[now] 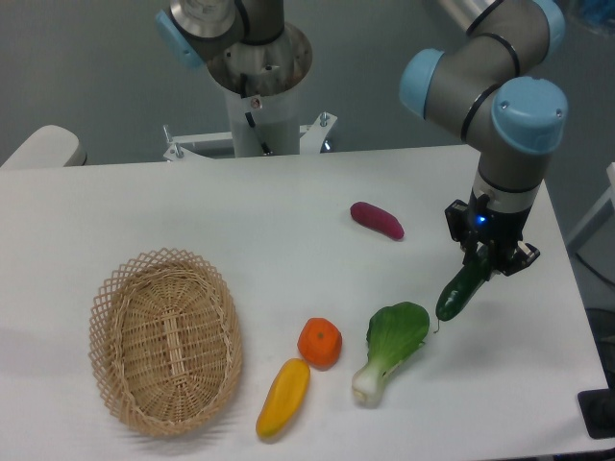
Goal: Place the cucumber on the table
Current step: 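Lift the green cucumber slightly with the gripper above the bok choy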
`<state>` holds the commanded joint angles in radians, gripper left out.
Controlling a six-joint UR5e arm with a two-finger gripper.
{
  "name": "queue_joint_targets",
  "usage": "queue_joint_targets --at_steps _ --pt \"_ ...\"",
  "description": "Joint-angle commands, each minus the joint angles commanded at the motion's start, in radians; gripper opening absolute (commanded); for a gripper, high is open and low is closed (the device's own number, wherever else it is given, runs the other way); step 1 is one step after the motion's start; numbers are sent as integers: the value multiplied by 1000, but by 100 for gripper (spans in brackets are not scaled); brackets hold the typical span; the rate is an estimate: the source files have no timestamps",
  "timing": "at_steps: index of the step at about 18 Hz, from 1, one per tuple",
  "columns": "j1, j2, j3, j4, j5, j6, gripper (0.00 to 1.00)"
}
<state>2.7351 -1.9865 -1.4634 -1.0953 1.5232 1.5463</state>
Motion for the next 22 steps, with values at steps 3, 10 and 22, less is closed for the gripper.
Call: queue_joint_targets --at_steps 3,10,22 --pt "3 2 -2 0 8 12 22" --pt "20 -2 -3 6 9 51 22" --pt "58 -77 -50 94 9 214 22"
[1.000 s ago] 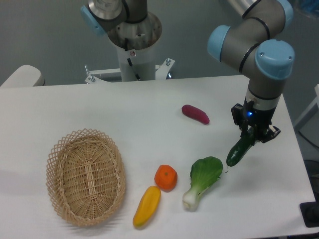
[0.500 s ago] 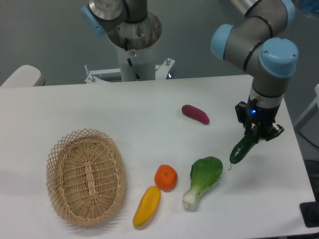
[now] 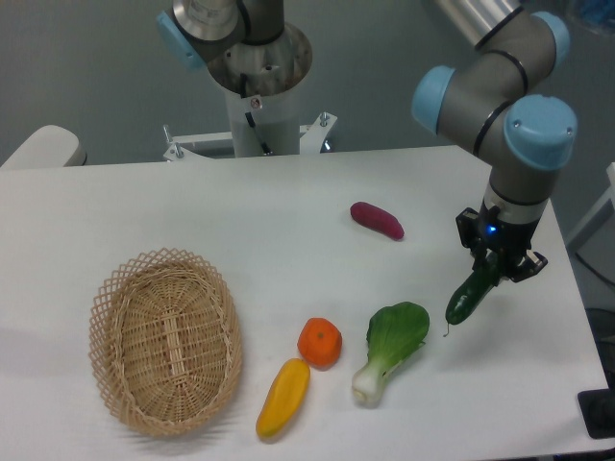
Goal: Place the cucumber on the table
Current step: 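Lift the green cucumber slightly with the gripper above the bok choy, then carry the cucumber toward the purple sweet potato and lower it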
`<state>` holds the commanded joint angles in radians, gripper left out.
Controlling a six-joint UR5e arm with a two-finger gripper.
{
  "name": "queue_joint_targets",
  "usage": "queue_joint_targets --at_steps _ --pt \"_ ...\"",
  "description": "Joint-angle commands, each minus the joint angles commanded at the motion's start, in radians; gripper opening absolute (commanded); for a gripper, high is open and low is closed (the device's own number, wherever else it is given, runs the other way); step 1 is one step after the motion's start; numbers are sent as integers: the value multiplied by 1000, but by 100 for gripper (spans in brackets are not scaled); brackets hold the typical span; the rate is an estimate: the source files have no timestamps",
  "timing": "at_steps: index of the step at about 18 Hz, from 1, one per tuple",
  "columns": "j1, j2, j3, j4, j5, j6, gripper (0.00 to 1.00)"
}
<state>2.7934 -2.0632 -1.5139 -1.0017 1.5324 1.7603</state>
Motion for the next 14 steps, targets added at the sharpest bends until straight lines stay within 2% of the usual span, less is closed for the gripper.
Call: queue_joint_targets --at_steps 4,6,9,10,12,14 --pt "9 43 -67 -5 -6 97 22" --pt "-1 92 -159 -2 -12 146 22" --pt "-44 143 -273 0 -15 128 22" --pt "-67 155 -305 6 -15 93 21" --pt "-115 164 -357 60 -12 -77 21" --pt "-150 163 -380 77 -9 -194 21"
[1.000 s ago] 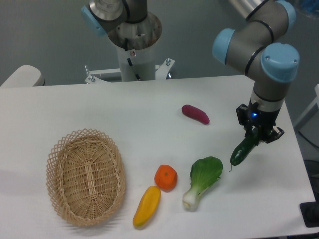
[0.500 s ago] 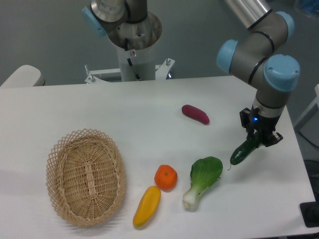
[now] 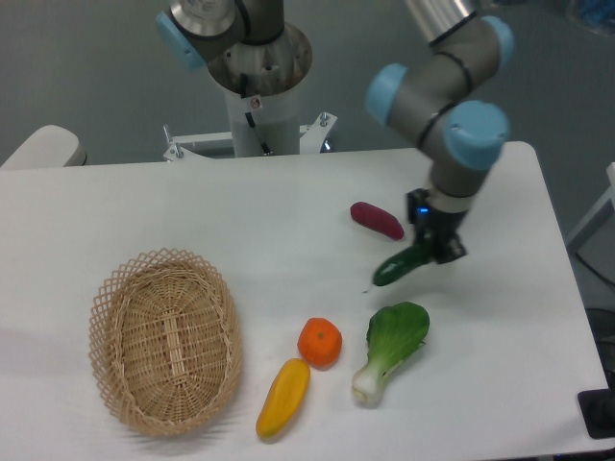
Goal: Place the cucumber on the table
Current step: 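Carry the cucumber toward the purple sweet potato and lower it, then open the gripper to release the cucumber onto the table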
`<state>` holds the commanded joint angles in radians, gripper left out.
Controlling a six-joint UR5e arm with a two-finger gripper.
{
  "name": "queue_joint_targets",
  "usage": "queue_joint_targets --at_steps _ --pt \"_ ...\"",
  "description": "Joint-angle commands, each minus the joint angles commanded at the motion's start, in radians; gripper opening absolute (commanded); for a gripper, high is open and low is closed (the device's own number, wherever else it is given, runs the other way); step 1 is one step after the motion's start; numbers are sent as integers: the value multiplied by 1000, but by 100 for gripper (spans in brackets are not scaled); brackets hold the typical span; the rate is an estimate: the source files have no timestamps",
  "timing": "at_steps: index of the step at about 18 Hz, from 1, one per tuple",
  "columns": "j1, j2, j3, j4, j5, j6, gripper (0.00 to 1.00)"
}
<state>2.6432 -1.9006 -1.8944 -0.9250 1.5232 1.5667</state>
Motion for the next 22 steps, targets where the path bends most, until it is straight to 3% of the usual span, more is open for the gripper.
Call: queue_joint_targets --at_steps 3,7,9,10,12,13,17,22 --pt "-28 -2 -9 -1 6 -89 22" --pt "-29 -5 -34 -3 5 -91 24" --pt "-28 -8 -32 -3 6 -89 32" --pt "-28 -9 -31 -3 8 -91 43" --pt "-26 -8 -19 -3 8 -88 84" --pt "-25 -5 -9 -3 12 -83 98" --pt "-23 11 50 -9 17 -91 100" --pt "-11 8 176 -20 11 -115 100"
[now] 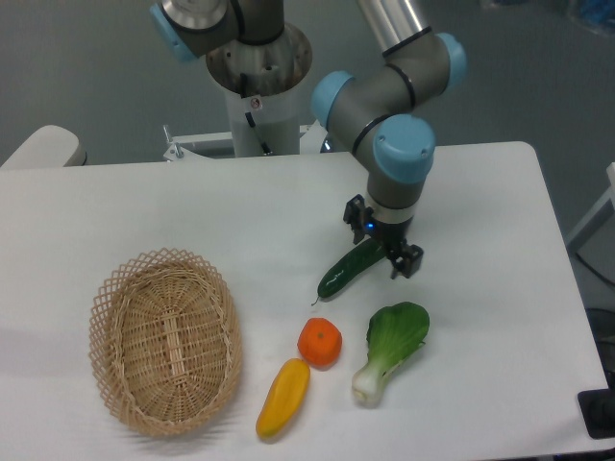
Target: Place the cucumber on the table
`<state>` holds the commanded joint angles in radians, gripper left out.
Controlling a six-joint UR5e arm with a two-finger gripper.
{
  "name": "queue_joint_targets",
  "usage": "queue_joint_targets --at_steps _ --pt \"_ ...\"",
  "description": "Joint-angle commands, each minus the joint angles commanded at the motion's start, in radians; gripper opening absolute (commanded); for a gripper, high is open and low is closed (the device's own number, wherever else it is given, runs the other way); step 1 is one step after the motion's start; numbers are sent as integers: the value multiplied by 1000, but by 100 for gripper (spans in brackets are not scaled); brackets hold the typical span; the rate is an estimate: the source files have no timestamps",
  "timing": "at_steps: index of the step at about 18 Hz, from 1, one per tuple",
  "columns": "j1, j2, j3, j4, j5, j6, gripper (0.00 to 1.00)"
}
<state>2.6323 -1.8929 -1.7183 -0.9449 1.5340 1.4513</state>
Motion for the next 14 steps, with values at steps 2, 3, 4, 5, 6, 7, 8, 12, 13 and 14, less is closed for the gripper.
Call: queue_joint_targets --at_steps 2,3,4,5,6,7,8,12,13,14 --pt "3 -8 48 3 -3 -15 100" --pt "11 -14 75 2 -3 -14 100" --pt "20 -20 100 2 -5 -11 100" --pt "35 -29 127 3 -6 1 100" --pt "55 -34 153 0 -9 14 100" --pt "67 -43 179 -2 -8 38 100" --pt "83 -46 204 -8 -6 78 100" --pt "167 -48 230 -54 -9 280 100" --pt "185 -46 235 -64 -11 325 100" --pt "202 -46 243 -84 -12 365 100"
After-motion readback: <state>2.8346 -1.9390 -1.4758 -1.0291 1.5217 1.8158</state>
